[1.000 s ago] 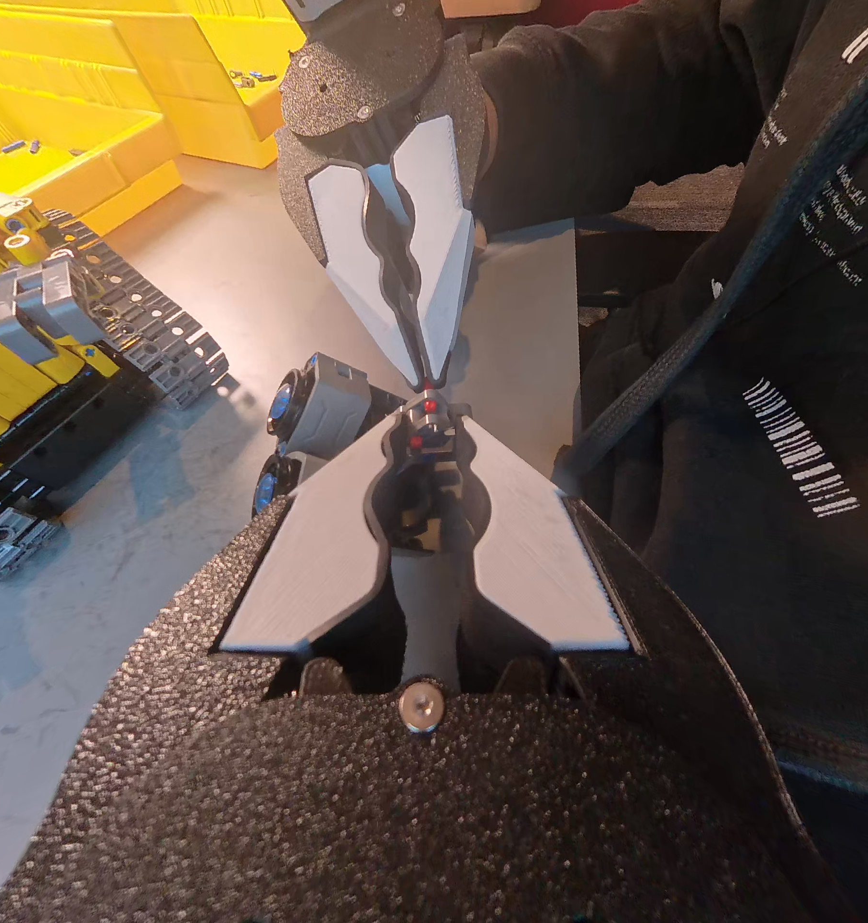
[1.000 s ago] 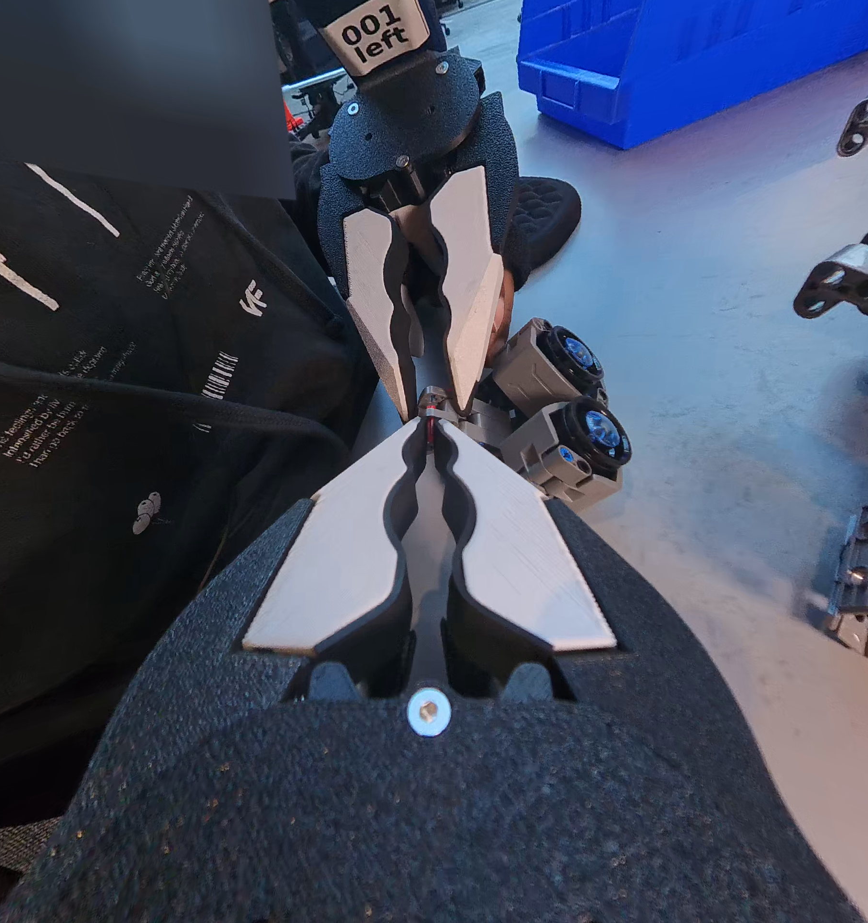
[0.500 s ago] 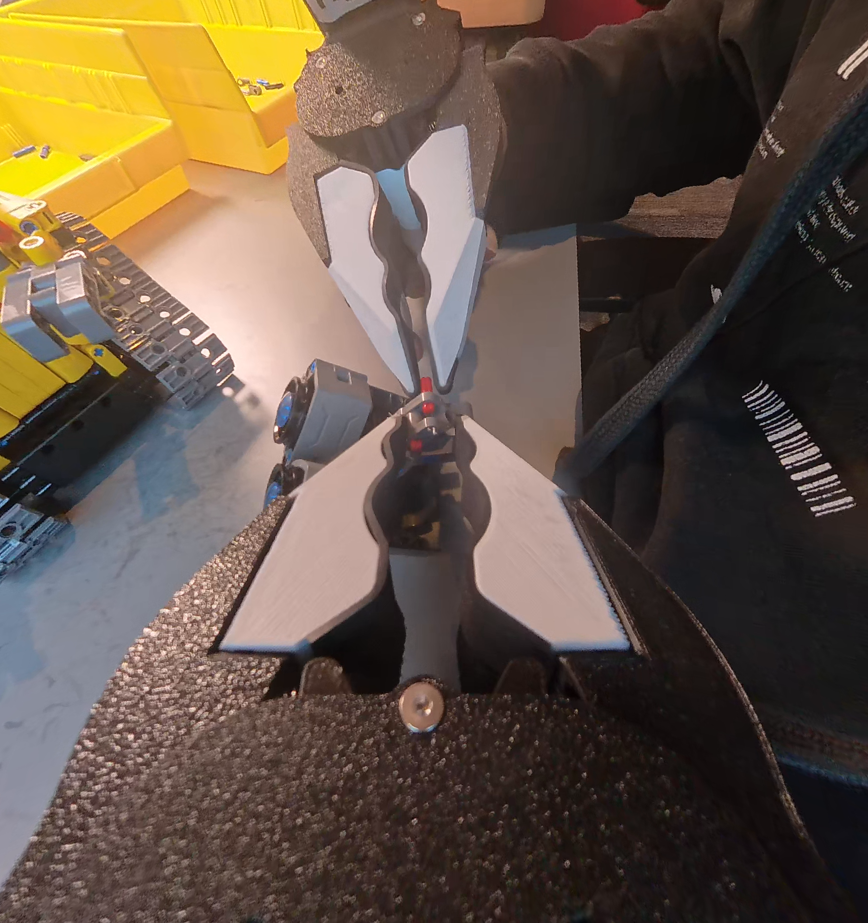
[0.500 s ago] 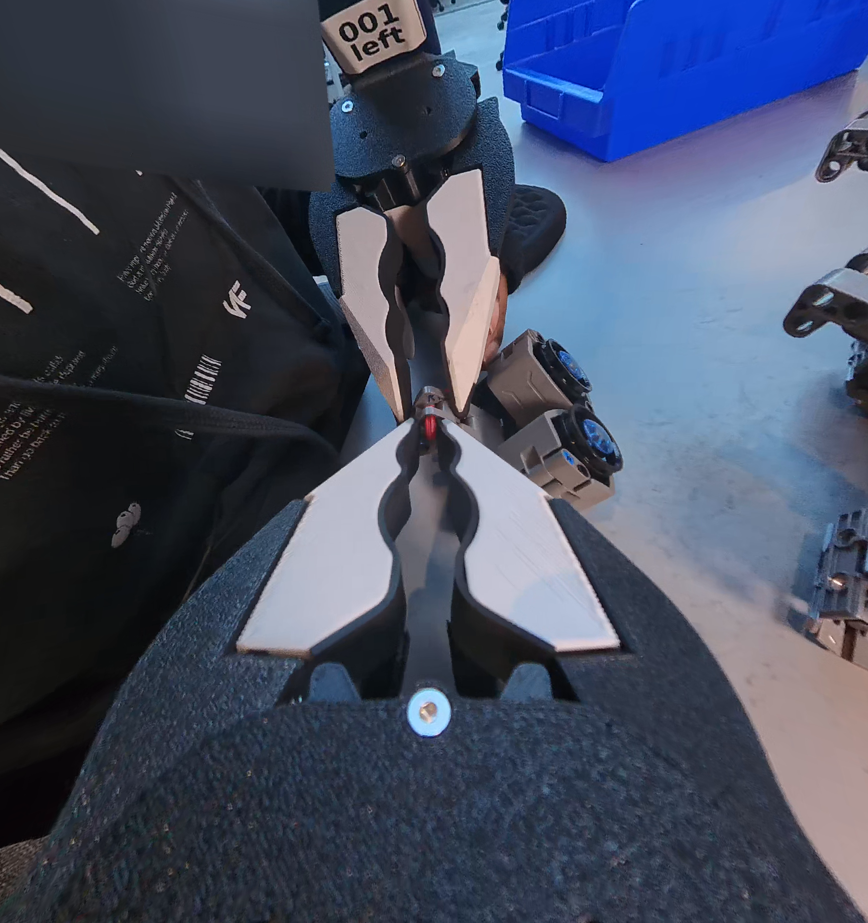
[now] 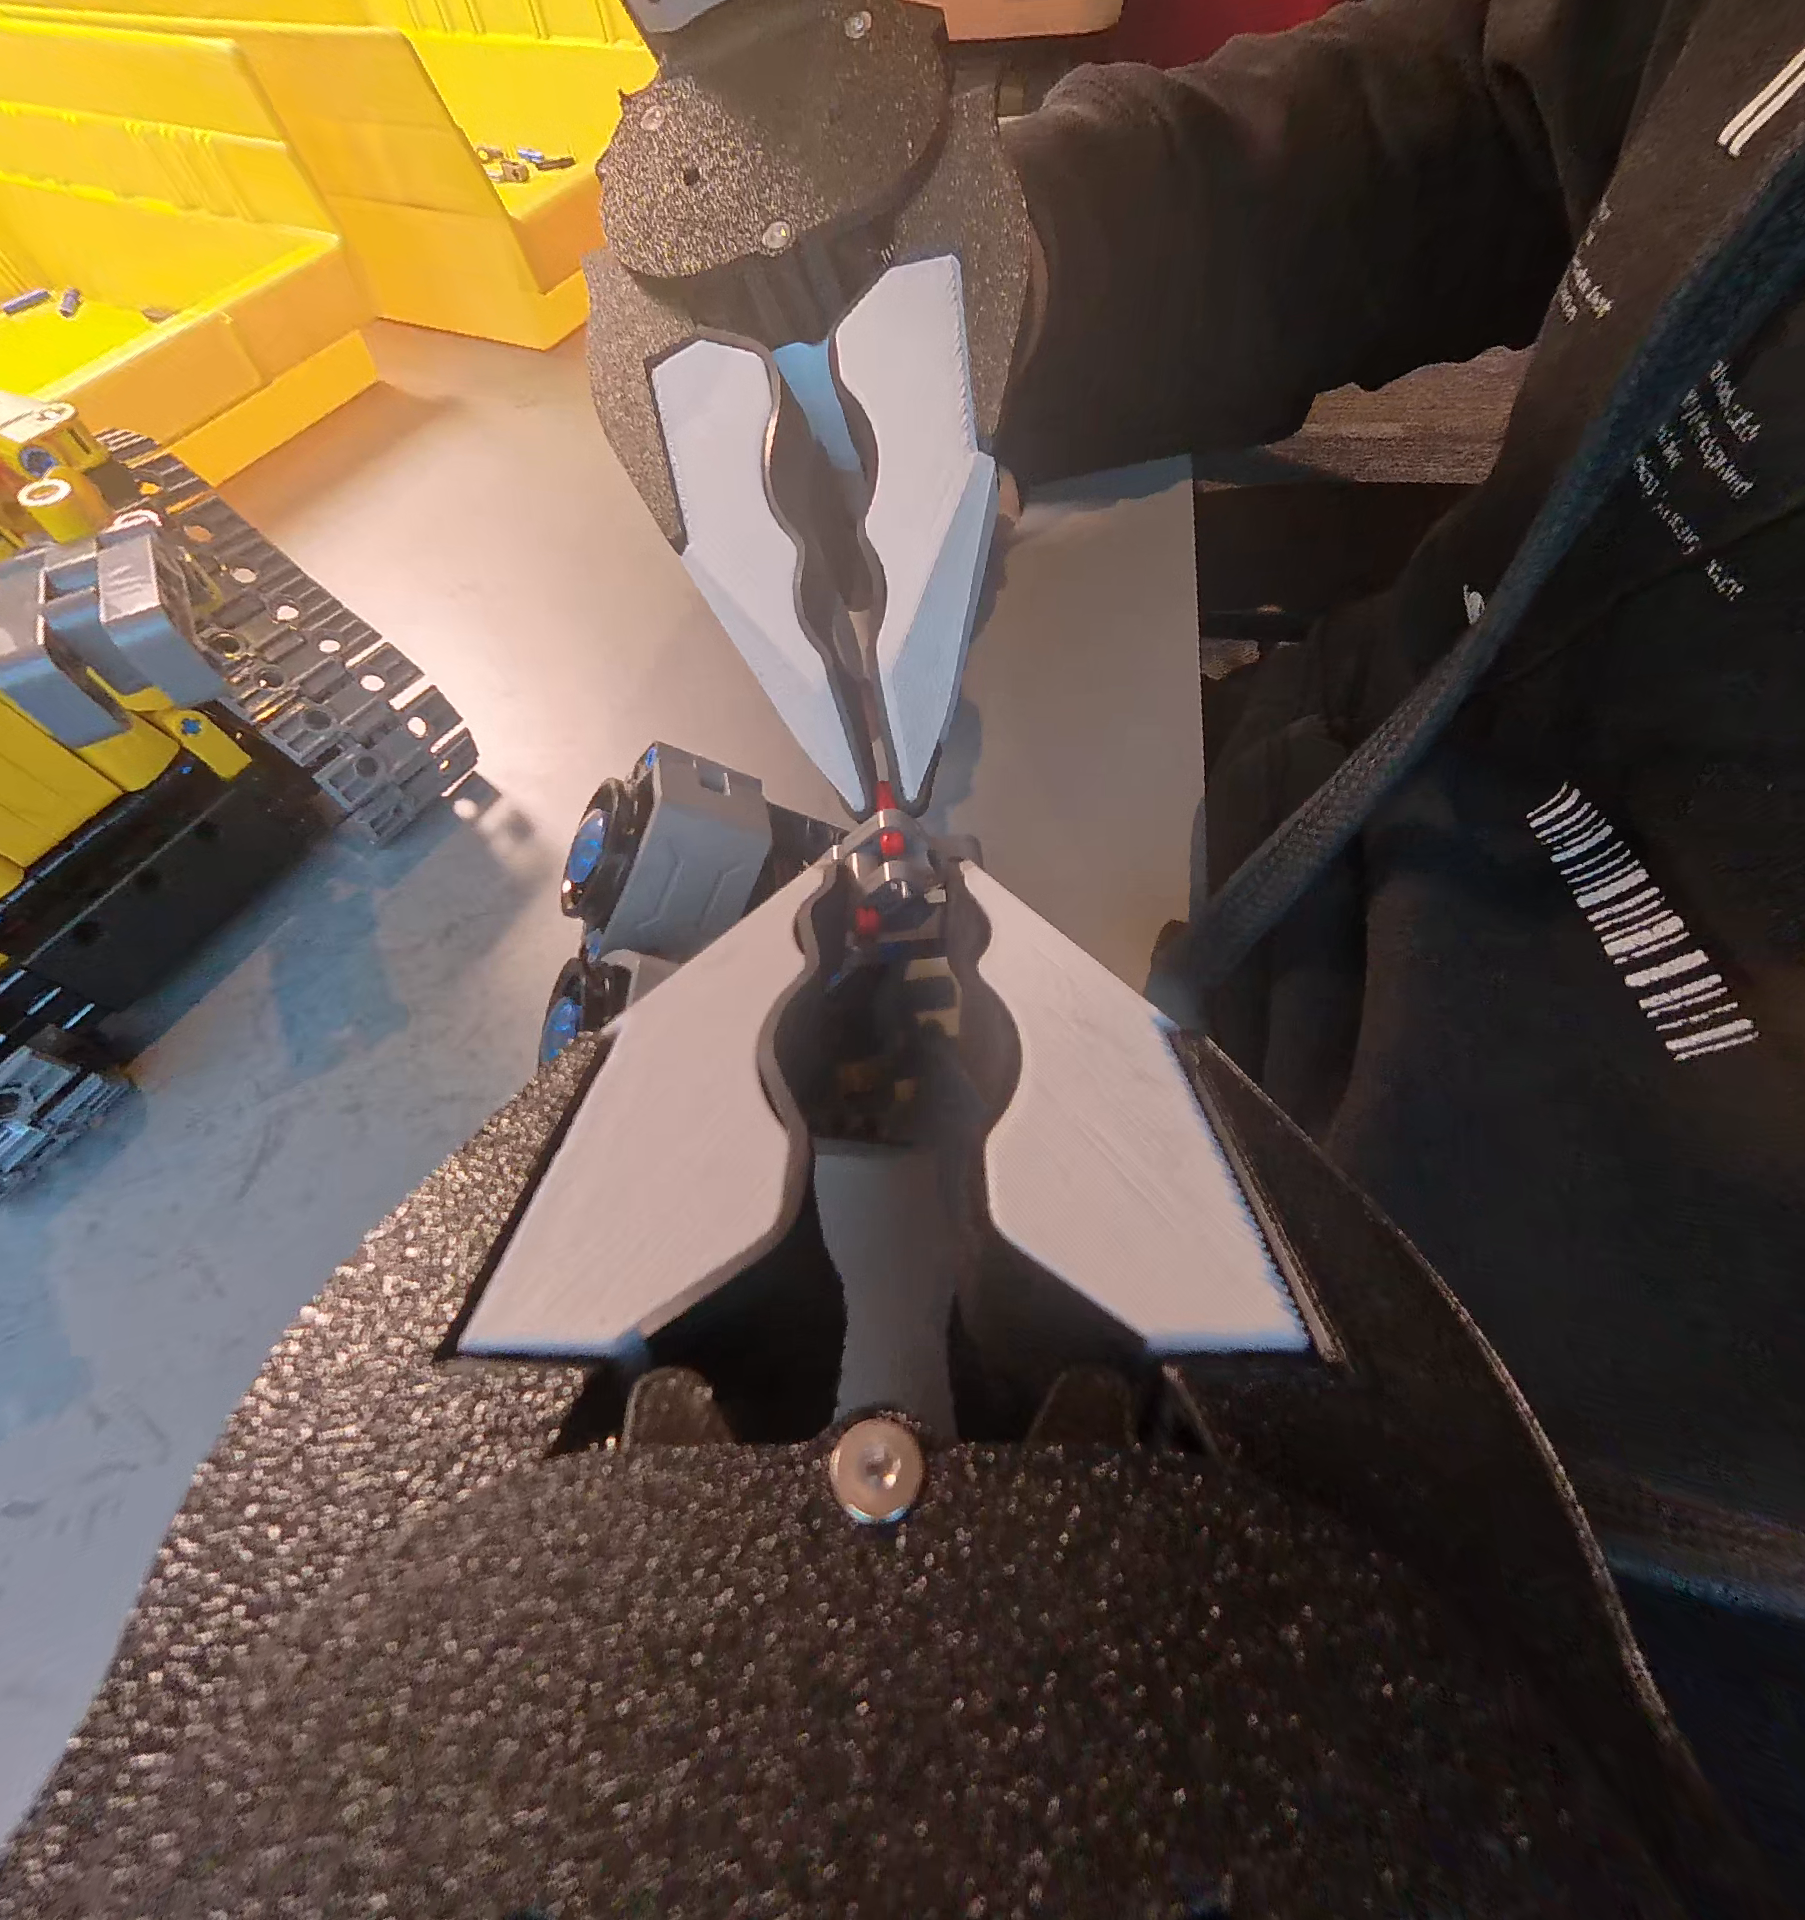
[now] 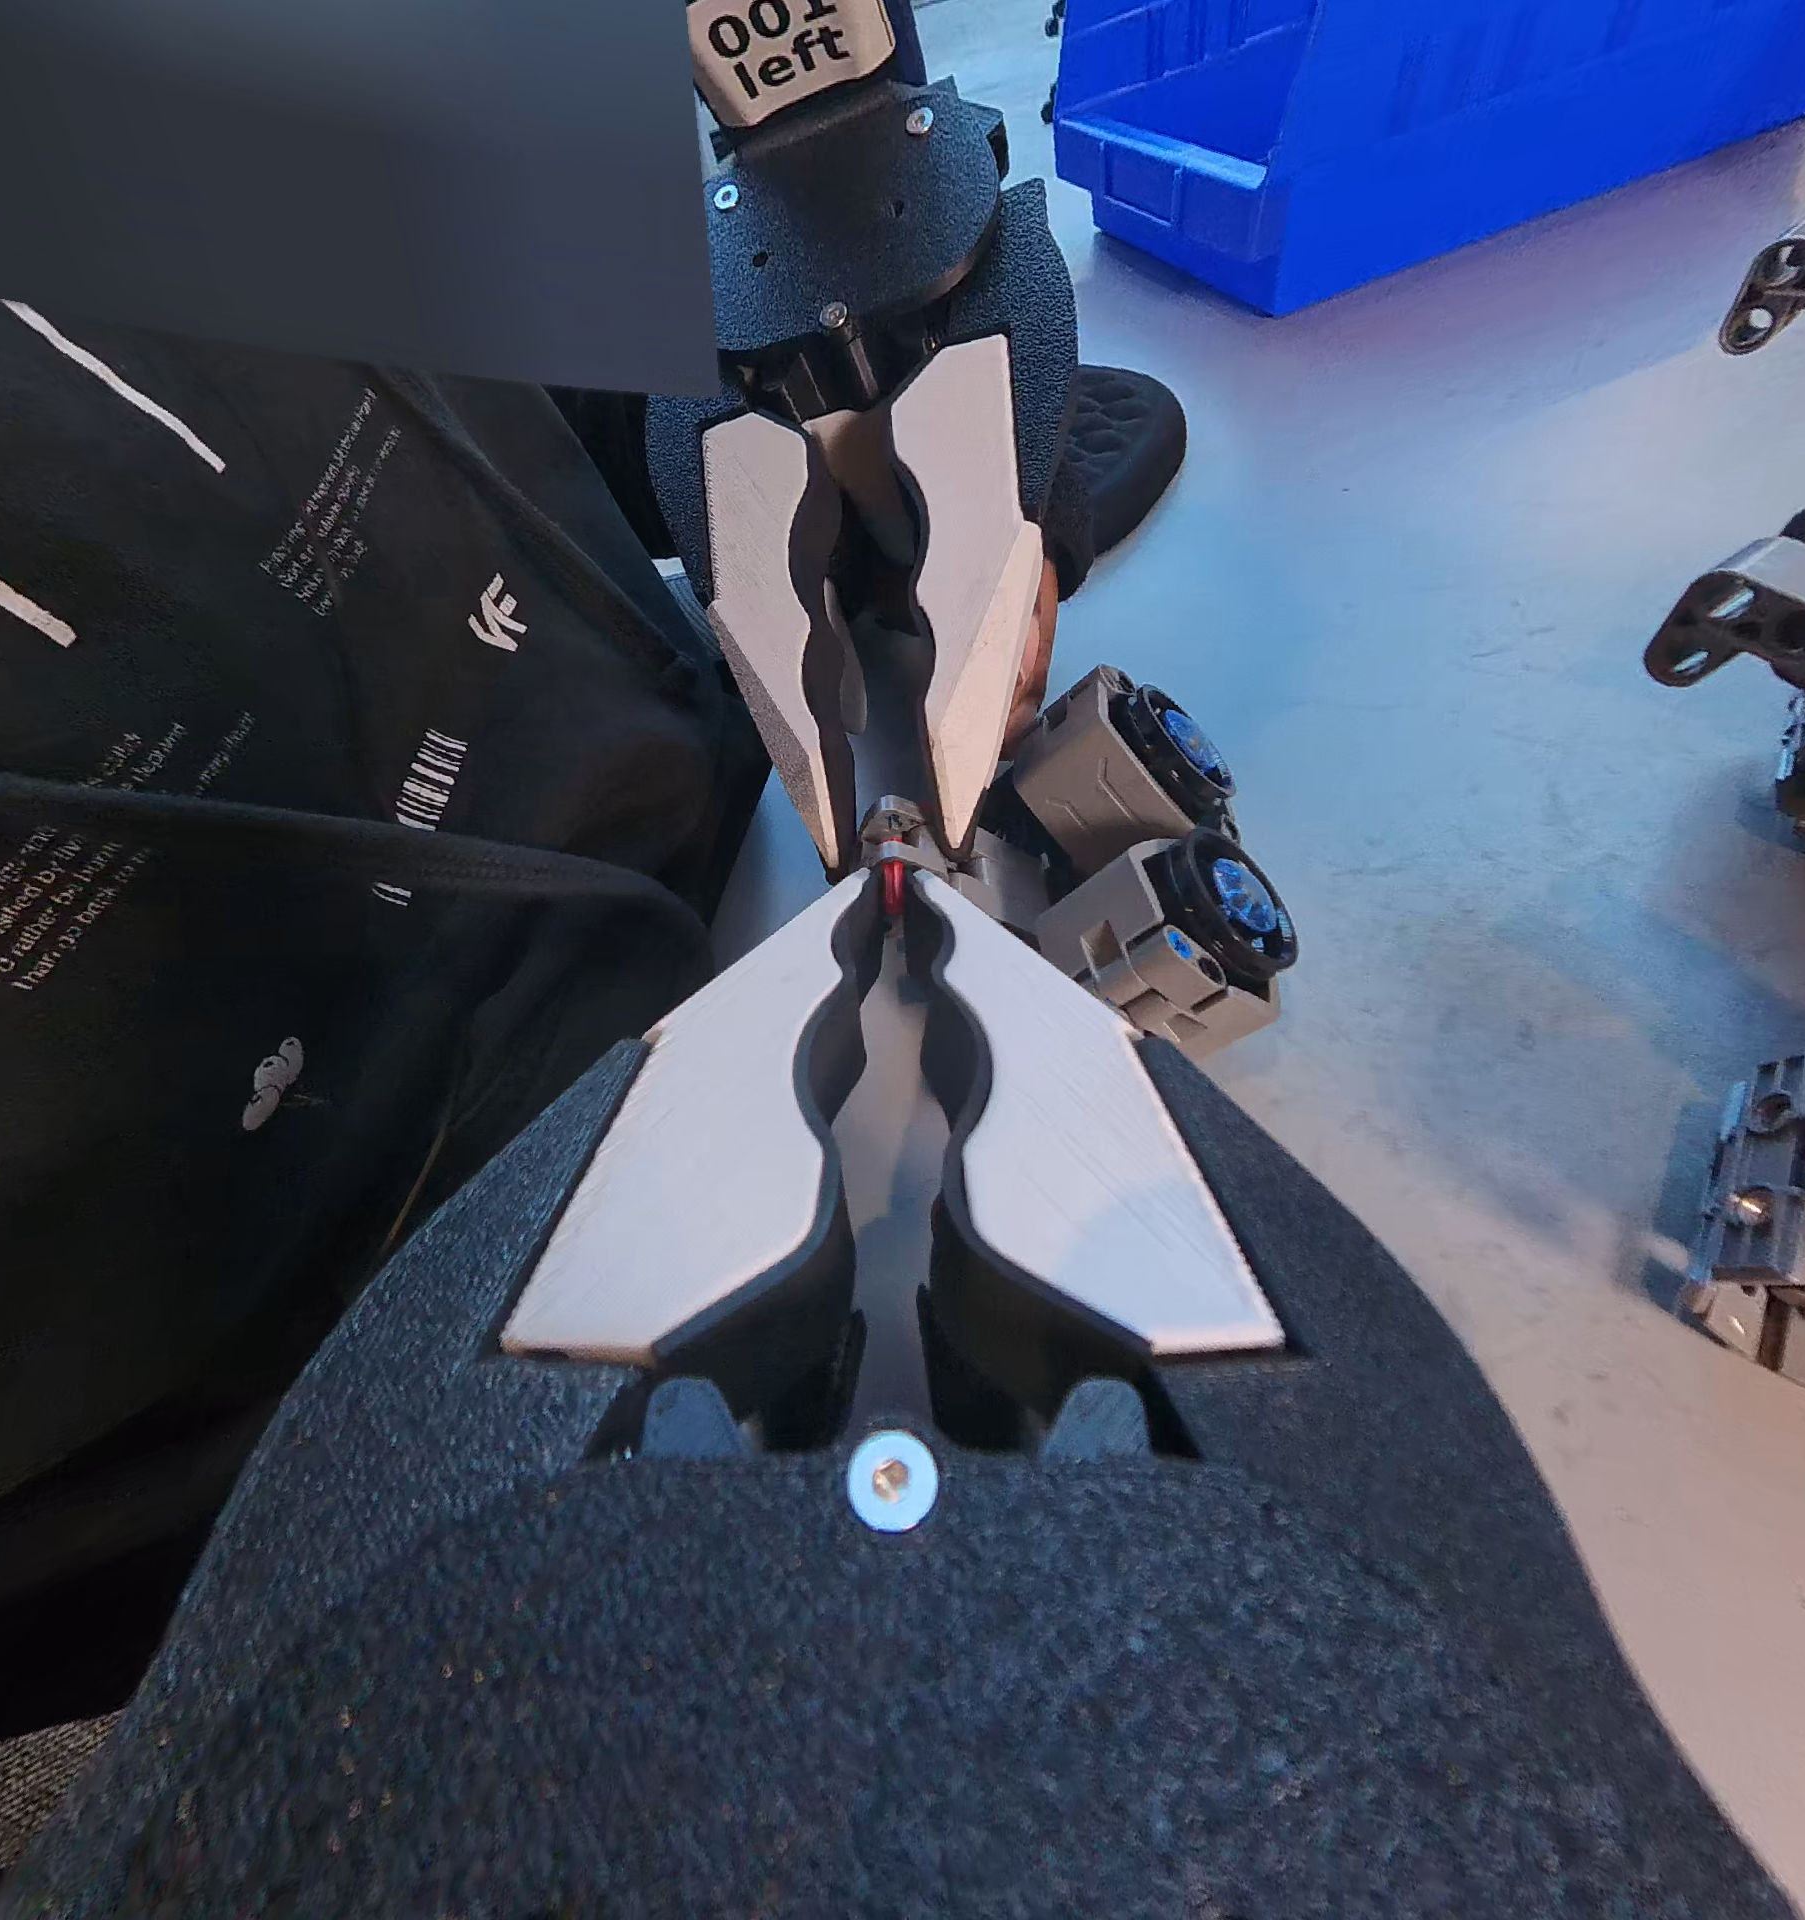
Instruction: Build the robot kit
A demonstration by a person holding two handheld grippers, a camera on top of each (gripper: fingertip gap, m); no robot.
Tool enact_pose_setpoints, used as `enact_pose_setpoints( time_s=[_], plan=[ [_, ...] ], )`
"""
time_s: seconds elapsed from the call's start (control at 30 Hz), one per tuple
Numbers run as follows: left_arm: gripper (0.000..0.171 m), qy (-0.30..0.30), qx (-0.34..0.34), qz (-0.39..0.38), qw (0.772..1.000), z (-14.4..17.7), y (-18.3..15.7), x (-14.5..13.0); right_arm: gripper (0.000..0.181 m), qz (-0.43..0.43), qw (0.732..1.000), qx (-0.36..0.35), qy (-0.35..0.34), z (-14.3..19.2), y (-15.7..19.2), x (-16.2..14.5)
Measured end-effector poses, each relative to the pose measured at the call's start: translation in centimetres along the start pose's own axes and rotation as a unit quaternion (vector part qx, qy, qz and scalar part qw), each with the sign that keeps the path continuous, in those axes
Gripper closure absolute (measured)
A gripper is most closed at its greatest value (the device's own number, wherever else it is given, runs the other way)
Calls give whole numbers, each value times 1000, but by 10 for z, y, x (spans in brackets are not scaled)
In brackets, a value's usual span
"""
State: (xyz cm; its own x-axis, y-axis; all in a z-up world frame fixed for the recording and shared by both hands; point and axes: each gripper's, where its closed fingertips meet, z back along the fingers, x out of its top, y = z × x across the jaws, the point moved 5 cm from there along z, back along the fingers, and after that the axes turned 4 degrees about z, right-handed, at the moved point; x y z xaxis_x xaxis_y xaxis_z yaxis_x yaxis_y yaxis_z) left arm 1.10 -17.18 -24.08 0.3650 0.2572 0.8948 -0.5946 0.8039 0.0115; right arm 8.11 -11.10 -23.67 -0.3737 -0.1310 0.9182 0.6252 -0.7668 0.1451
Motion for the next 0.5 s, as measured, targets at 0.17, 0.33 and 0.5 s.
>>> enact_pose_setpoints(
  time_s=[0.17, 0.33, 0.5],
  plan=[
    [154, 0, 0, 0, 1000, 0, 0, 0, 179, -2, 1000, 3, 0, 1, 0, 0],
    [154, 0, 0, -2, 1000, 0, -1, 0, 179, -3, 1000, 5, 0, 1, 0, -1],
    [154, 1, 0, -2, 1000, 0, -2, 0, 179, -4, 1000, 6, 0, 2, 0, -1]
  ],
)
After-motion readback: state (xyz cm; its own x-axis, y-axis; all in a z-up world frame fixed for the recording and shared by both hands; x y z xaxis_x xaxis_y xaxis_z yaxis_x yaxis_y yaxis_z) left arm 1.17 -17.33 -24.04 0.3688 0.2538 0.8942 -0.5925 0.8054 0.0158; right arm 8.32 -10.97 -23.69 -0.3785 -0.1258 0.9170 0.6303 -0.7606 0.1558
